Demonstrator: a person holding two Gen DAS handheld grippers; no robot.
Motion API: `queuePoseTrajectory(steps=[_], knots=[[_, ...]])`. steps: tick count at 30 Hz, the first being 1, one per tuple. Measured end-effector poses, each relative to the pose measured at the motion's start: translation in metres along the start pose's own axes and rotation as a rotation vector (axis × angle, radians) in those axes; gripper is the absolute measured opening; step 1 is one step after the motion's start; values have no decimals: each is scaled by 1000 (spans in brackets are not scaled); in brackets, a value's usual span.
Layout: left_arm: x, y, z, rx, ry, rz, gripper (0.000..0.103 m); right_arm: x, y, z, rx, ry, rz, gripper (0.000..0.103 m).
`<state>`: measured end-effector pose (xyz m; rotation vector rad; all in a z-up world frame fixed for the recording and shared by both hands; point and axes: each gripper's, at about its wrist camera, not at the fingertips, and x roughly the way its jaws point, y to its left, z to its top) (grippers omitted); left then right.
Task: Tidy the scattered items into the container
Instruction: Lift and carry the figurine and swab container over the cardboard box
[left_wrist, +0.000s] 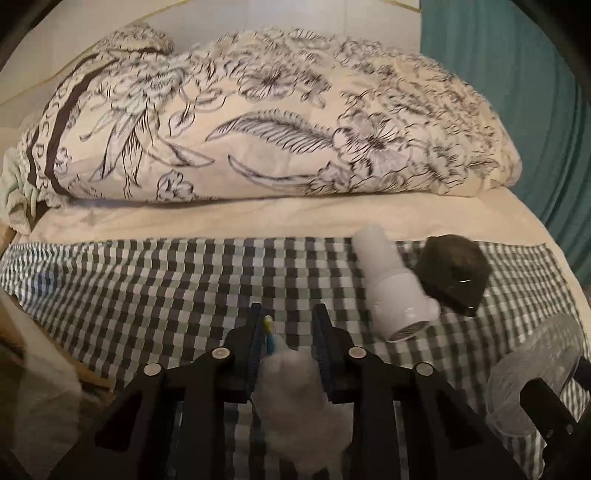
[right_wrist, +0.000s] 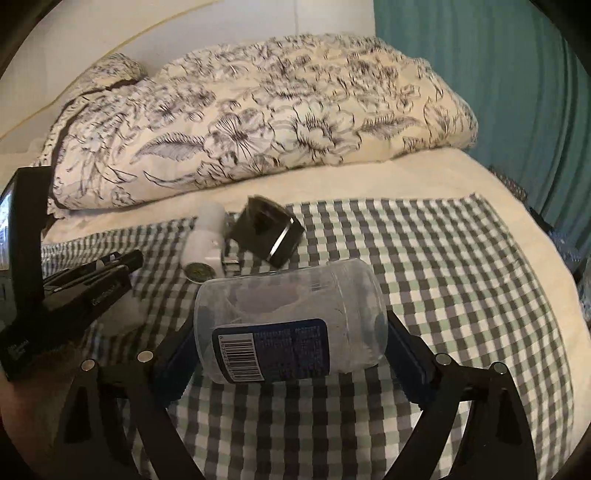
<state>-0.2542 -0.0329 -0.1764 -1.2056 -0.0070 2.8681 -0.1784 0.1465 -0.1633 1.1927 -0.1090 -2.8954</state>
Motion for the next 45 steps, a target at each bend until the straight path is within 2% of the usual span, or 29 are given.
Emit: queuePoseTrajectory(steps=[1, 5, 14, 21, 27, 29, 30, 31, 33, 35, 39, 45], knots=[[-4, -1, 1, 1, -4, -1, 8, -5, 0, 1, 1, -8, 4, 90], [-20, -5, 3, 9, -16, -6, 5, -21, -1, 3, 8, -36, 9, 90], [-50, -10, 2, 46, -56, -1, 0, -47, -4, 6, 17, -65, 37, 90], [-70, -17, 3, 67, -93, -5, 0, -64, -4, 7, 12, -88, 53, 90], [-86, -13, 1, 67, -100, 23, 0, -76, -3, 7, 17, -109, 69, 90], [-87, -11, 0, 58, -97, 66, 5, -79, -3, 8, 20, -115, 73, 90], [-86, -10, 0, 56, -94, 72, 18, -81, -2, 8, 21, -119, 75, 90], [-84, -10, 0, 57, -87, 80, 51, -83, -2, 8, 21, -123, 75, 90], [-81, -8, -2, 52, -98, 113, 93, -85, -3, 10, 20, -132, 75, 90], [-79, -8, -3, 61, -125, 119, 94, -88, -3, 12, 15, -143, 73, 90], [-58, -17, -7, 104, -94, 130, 101, -91, -1, 16, 0, -161, 69, 90], [-5, -21, -17, 129, -14, 127, 101, -94, -3, 24, -31, -180, 56, 90]])
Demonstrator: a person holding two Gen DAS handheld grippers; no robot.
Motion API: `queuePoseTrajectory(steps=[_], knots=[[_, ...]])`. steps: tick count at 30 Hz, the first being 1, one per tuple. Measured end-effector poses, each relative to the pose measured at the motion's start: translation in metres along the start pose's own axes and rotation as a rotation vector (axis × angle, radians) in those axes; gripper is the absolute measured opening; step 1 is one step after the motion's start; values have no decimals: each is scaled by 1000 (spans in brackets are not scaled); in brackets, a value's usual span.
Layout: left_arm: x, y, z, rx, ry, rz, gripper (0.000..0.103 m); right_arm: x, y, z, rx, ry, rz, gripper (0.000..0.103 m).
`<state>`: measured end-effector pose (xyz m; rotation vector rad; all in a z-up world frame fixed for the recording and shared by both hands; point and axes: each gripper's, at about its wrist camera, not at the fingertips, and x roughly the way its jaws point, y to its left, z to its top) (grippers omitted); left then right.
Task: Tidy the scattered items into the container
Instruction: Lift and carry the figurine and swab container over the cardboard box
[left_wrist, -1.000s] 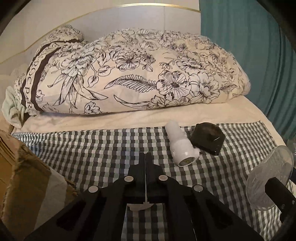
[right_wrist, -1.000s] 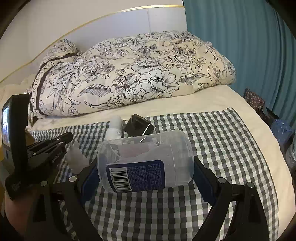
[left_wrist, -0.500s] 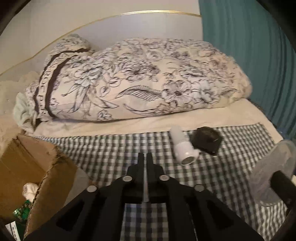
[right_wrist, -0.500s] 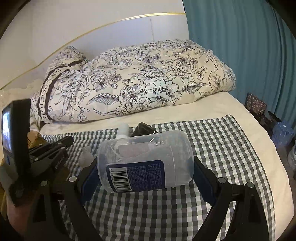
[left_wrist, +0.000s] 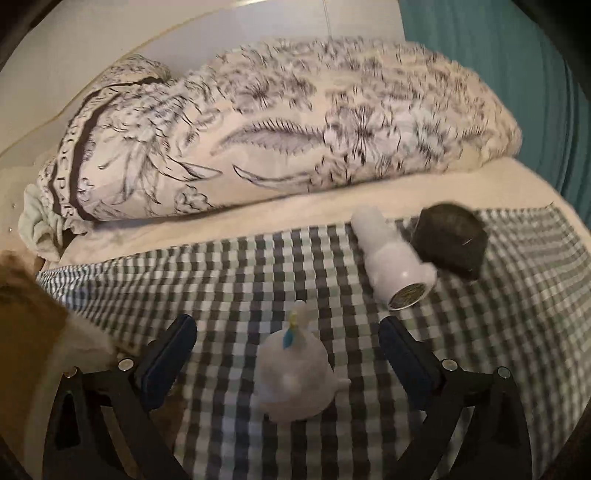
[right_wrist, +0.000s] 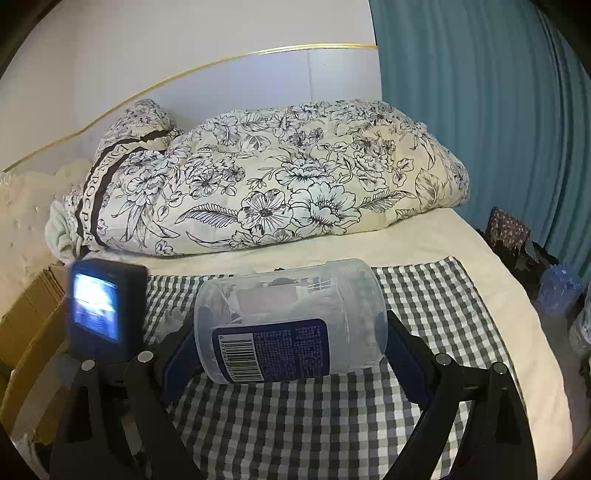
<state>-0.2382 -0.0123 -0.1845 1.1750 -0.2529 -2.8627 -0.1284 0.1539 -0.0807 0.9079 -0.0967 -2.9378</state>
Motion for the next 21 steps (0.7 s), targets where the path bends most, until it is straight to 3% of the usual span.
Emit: queuePoseTrajectory(steps=[6, 8, 9, 10, 21], knots=[[40, 1, -9, -47, 100, -76, 97, -13, 3, 12, -37, -45, 7, 90], [44, 4, -11, -70, 112, -133, 83, -16, 6, 16, -44, -57, 16, 90], [42, 5, -10, -78, 108, -148, 60, -17, 8, 17, -45, -60, 21, 90], [41, 5, -10, -77, 107, -150, 44, -18, 10, 18, -46, -63, 28, 90], [9, 2, -11, -58, 68, -136, 43, -37, 17, 18, -45, -82, 35, 90]])
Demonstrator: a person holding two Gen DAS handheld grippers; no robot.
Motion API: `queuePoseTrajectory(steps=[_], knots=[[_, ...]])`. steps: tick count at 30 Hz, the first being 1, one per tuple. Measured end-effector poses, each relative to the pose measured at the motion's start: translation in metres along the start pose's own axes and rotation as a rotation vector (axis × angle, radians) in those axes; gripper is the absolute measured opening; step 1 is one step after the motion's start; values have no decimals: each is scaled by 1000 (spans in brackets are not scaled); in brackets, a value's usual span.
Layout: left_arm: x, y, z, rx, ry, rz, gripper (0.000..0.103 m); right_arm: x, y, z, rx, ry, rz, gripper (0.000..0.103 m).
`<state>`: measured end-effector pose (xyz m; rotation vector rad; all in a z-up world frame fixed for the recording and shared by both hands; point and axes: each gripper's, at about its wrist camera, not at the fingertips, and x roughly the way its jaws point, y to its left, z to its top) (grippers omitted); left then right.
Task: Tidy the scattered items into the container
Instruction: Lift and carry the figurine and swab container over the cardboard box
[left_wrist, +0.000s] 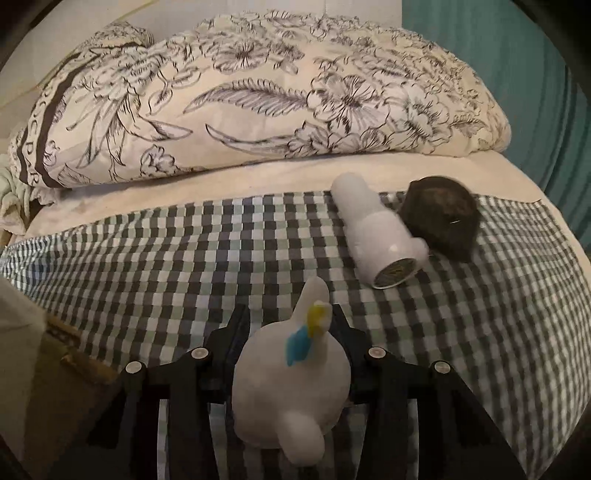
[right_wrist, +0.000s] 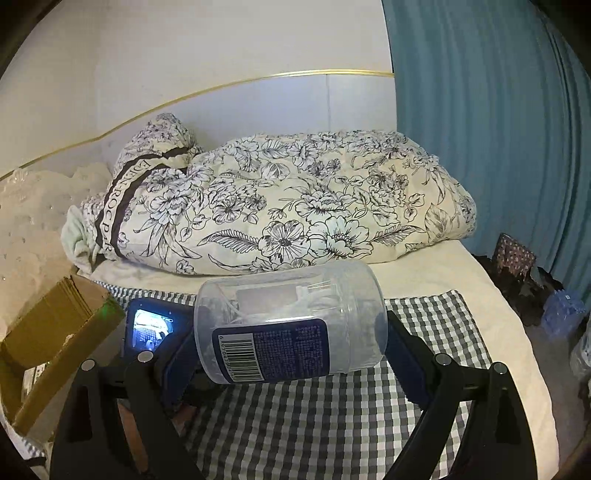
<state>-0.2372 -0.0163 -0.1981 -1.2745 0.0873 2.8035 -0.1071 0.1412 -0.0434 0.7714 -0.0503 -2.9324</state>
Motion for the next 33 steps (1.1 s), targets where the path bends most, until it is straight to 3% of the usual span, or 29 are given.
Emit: queuePoseTrajectory(steps=[13, 33], knots=[[-111, 1, 8, 14, -157, 44, 43, -64, 13, 17, 12, -94, 11, 90], [-263, 58, -8, -47, -341, 101, 43, -147, 79, 26, -26, -208, 59, 90]])
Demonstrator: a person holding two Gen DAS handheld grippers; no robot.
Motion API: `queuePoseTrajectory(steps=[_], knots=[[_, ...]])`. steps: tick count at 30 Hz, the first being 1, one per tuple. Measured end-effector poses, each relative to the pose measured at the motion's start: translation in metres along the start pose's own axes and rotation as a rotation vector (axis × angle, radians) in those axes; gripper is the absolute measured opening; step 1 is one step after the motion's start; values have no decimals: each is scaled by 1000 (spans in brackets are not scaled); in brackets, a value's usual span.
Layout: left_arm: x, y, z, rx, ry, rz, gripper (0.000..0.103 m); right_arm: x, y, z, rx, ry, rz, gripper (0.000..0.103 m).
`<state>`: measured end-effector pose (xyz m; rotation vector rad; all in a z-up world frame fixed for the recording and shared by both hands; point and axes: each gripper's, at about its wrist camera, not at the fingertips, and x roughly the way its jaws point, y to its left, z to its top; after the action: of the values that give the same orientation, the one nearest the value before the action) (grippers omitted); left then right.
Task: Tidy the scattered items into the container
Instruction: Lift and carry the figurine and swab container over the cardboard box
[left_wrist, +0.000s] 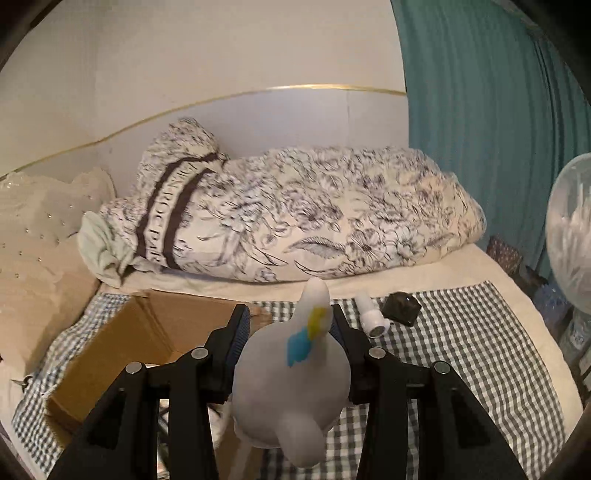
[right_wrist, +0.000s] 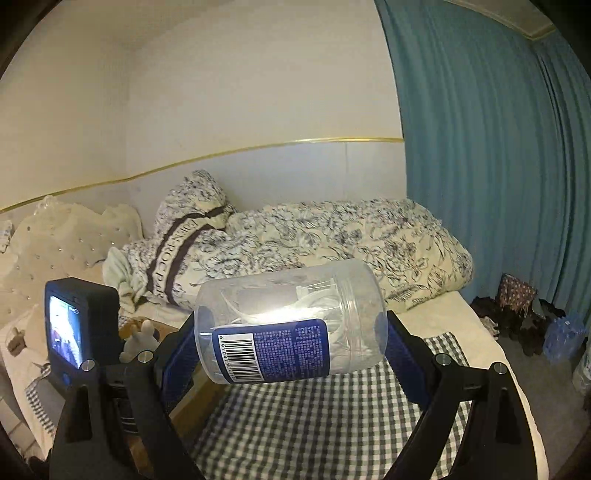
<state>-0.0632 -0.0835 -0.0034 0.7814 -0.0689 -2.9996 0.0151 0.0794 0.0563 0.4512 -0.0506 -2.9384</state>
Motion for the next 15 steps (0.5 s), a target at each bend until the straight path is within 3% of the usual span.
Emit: queuePoseTrajectory(steps=[15], knots=[[-60, 85, 6, -88, -61, 132, 44, -1, 73, -4, -54, 0, 110, 90]])
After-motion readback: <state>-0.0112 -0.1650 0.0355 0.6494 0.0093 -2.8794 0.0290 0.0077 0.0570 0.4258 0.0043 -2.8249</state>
